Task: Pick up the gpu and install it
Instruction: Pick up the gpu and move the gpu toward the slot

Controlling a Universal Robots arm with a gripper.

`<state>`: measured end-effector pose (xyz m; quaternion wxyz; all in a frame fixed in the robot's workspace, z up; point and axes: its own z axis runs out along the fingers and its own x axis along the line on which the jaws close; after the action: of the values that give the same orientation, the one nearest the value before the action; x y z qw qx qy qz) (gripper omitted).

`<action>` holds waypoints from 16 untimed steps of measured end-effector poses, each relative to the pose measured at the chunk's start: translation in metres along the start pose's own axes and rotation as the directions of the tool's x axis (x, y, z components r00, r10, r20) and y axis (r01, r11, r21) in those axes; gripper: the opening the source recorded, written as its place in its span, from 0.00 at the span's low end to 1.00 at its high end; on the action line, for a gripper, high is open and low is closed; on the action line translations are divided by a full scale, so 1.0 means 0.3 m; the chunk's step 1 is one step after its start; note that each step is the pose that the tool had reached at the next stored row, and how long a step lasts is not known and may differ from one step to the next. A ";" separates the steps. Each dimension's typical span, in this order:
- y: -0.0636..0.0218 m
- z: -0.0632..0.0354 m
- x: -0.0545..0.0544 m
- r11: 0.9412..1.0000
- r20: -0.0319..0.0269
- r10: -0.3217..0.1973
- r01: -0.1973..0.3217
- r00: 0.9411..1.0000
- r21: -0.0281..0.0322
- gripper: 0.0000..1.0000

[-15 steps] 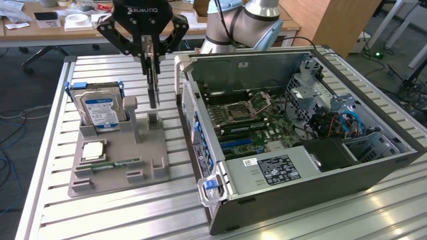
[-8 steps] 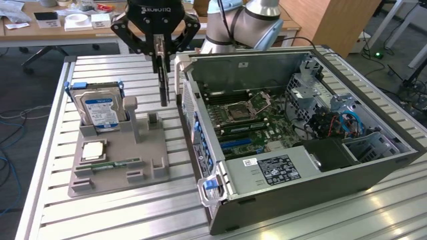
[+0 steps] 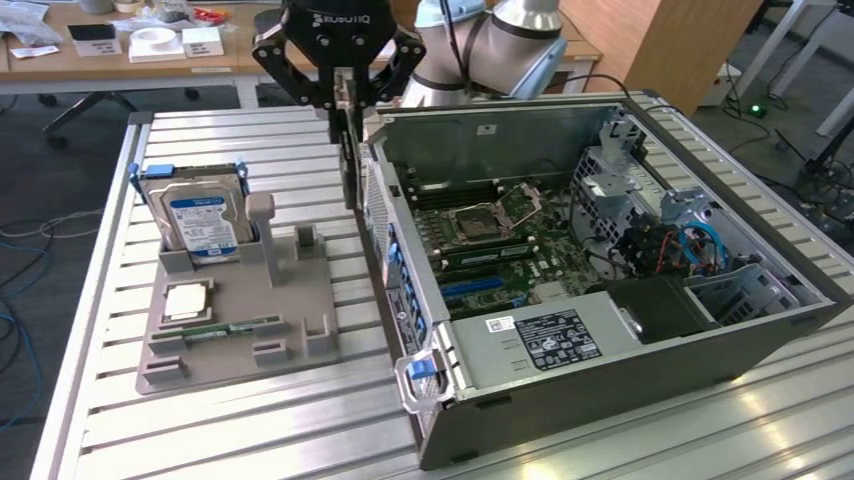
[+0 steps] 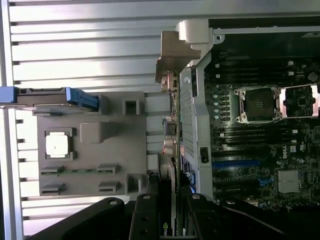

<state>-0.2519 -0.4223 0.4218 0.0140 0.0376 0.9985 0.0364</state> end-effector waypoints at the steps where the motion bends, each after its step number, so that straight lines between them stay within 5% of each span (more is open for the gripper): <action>1: 0.001 0.000 -0.008 1.000 0.000 0.000 0.000 1.000 -0.001 0.26; 16: 0.011 0.005 -0.142 1.000 -0.001 0.000 0.000 1.000 -0.010 0.26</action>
<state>-0.2091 -0.4223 0.4217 0.0138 0.0377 0.9983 0.0413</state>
